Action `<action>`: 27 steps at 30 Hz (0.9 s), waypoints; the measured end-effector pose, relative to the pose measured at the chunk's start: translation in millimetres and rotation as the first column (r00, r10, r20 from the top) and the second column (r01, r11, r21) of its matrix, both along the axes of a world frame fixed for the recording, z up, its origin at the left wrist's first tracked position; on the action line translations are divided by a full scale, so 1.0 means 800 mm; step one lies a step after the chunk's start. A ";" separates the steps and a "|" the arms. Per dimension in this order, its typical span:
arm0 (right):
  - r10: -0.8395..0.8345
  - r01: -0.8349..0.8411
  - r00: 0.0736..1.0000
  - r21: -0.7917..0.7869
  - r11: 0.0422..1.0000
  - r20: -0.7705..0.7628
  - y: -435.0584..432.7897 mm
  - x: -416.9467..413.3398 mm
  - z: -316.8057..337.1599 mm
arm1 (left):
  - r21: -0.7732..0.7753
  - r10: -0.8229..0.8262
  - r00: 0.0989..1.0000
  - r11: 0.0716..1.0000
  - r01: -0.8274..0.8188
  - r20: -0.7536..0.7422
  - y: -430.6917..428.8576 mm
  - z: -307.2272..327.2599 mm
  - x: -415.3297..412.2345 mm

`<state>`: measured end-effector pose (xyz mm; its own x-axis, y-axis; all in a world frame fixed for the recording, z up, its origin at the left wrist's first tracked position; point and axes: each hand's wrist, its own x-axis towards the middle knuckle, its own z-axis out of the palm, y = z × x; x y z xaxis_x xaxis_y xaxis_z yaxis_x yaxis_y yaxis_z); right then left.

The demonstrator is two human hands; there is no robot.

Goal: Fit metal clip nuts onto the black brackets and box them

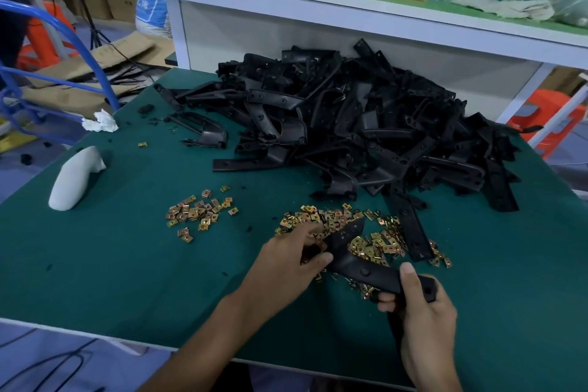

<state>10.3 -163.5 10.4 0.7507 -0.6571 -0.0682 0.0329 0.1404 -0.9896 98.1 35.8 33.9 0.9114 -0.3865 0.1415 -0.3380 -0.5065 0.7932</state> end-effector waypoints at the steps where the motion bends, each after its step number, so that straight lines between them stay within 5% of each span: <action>1: -0.006 0.006 1.000 0.009 1.000 0.003 0.000 0.000 0.000 | 0.000 0.024 0.999 1.000 -0.024 0.029 -0.001 -0.002 0.003; 6: 0.007 -0.007 1.000 0.034 0.999 0.003 -0.003 -0.001 -0.001 | 0.025 0.066 0.970 0.997 -0.074 0.233 -0.006 -0.008 0.003; 11: 0.031 -0.030 1.000 0.031 0.999 -0.007 -0.003 -0.001 -0.001 | -0.013 0.102 0.974 0.995 -0.101 0.200 -0.011 -0.012 -0.006; 16: 0.015 -0.015 1.000 0.055 0.998 0.004 -0.005 0.000 0.001 | -0.105 0.136 0.990 0.986 -0.133 0.021 -0.013 -0.010 -0.011; 21: 0.016 -0.020 1.000 0.129 0.991 0.026 -0.009 -0.004 0.002 | -0.331 -0.115 0.902 0.943 -0.033 -0.415 0.001 0.004 0.002; 27: 0.065 -0.067 0.998 0.091 0.994 0.026 -0.007 -0.005 0.002 | -0.428 -0.120 0.863 0.896 -0.118 -0.490 0.005 0.013 0.007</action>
<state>5.9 -168.9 11.6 0.7943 -0.5977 -0.1088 0.0427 0.2335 -0.9714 103.3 40.1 43.9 0.9018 -0.3956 -0.1741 0.1574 -0.0744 0.9847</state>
